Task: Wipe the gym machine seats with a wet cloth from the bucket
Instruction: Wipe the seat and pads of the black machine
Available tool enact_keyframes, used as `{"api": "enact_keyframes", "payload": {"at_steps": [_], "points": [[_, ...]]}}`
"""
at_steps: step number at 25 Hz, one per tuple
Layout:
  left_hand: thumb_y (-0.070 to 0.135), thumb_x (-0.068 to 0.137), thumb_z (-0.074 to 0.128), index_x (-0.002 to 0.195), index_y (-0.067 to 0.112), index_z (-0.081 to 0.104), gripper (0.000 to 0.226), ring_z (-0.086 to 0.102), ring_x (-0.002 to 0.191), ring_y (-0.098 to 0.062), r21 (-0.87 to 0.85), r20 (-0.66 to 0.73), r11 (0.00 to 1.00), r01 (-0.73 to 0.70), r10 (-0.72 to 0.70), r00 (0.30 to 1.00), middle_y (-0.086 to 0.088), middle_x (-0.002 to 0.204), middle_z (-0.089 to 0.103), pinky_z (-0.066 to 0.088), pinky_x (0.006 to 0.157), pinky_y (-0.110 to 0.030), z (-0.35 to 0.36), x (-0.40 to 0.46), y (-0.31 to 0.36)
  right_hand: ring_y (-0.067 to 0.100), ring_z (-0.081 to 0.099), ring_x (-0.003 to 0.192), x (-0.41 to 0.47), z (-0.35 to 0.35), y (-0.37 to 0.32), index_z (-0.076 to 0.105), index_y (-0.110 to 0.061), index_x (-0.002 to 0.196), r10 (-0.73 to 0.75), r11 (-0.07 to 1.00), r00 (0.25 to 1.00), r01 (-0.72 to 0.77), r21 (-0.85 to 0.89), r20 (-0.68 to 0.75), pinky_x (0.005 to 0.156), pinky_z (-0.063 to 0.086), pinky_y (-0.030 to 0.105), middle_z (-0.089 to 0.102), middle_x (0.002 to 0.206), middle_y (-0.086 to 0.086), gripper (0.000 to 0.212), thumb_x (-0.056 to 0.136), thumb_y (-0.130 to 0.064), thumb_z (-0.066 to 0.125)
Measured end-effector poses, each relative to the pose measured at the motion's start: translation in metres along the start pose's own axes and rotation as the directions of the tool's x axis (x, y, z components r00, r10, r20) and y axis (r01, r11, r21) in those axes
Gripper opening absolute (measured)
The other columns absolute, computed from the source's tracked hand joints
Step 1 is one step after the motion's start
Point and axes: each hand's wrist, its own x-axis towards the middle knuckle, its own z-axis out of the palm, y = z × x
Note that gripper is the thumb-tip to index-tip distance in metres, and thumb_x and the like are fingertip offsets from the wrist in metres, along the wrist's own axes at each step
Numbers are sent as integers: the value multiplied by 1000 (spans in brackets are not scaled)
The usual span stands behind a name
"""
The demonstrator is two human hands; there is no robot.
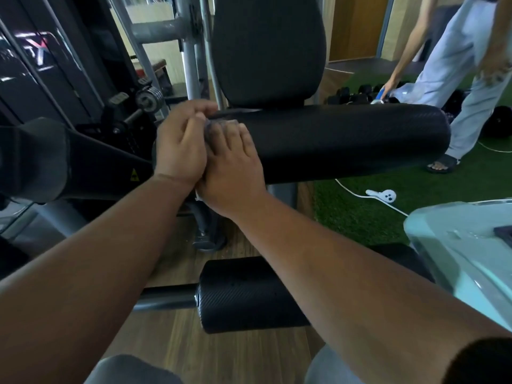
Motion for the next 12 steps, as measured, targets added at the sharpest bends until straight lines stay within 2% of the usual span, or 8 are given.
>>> {"api": "enact_keyframes", "payload": {"at_steps": [2,3,5,6,7,9,10,12], "points": [[22,97,39,125,9,65,41,56,122,-15,175,135,974,-147,125,983,-6,127,64,42,107,-43,-12,-22,-5,33,19,150,7,-18,18,26,-14,157,-122,992,978,117,39,170,124,-1,45,30,160,13,76,92,-47,47],[26,100,37,135,9,59,44,49,133,-19,269,239,931,-248,185,953,-7,138,58,36,113,-46,-17,-32,-6,29,18,151,8,-28,35,28,-18,157,-211,977,951,196,89,225,123,-2,45,29,162,9,73,93,-47,47],[35,103,32,149,17,43,51,32,146,-20,464,375,819,-339,164,912,-3,153,43,21,121,-47,-19,-42,-7,20,30,147,6,-50,73,48,-23,147,-356,920,912,305,244,202,121,5,47,40,157,2,53,96,-37,51],[38,102,32,151,21,39,53,27,148,-18,563,378,757,-332,121,918,1,156,39,16,122,-45,-13,-44,-6,19,41,140,2,-57,97,58,-22,139,-349,908,927,299,294,134,119,11,45,50,150,1,43,96,-29,53],[40,100,34,151,22,38,54,25,149,-18,649,344,698,-302,85,935,3,157,38,12,122,-44,-5,-46,-4,20,51,129,0,-61,121,65,-20,130,-270,924,961,243,294,54,117,20,44,60,140,1,36,96,-22,54],[41,97,38,141,18,47,51,35,143,-24,735,242,639,-225,62,968,-1,147,49,11,122,-45,18,-42,7,29,62,105,-2,-61,156,70,-19,112,-25,988,998,34,148,-60,110,35,46,71,115,3,28,96,-22,48],[40,96,39,134,16,52,47,42,137,-27,739,191,648,-185,62,980,-4,138,55,15,121,-45,34,-37,13,31,63,97,-1,-57,165,69,-19,106,76,996,993,-72,52,-92,105,39,48,71,104,2,29,96,-26,43],[40,95,40,123,16,58,41,51,123,-30,736,119,658,-156,100,988,-5,123,61,28,112,-44,66,-28,21,32,62,87,0,-47,168,67,-18,100,171,983,975,-179,-48,-138,91,44,44,69,93,3,34,96,-34,37]]}}
